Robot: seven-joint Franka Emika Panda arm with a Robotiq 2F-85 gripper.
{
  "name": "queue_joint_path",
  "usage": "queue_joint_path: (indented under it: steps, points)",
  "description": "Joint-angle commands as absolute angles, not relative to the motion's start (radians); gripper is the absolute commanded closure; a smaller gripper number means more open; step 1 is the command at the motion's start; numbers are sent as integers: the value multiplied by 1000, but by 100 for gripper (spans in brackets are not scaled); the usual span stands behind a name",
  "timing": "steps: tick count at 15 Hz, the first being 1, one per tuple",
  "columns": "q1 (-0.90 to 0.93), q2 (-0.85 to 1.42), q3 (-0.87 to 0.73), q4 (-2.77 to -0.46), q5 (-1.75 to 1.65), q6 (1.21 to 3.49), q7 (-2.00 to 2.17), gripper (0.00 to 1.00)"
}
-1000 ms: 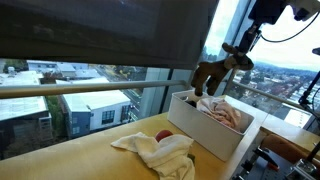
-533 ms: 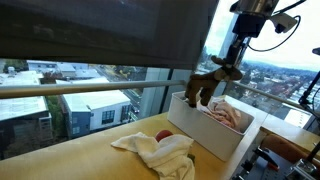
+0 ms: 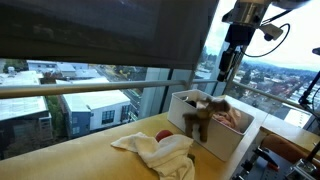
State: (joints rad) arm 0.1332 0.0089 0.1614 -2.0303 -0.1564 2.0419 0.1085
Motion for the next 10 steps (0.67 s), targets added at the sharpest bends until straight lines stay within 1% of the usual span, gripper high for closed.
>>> queue_joint_path:
  steps: [1,3,4,10]
  points:
    - [129,18,145,-2000,-137,2016,100,20]
    - [125,17,138,-2003,-138,2018,100,6]
    - [122,15,133,-2005,-140,2019,100,1]
    - [72,39,77,-2010,-191,2059,98,0]
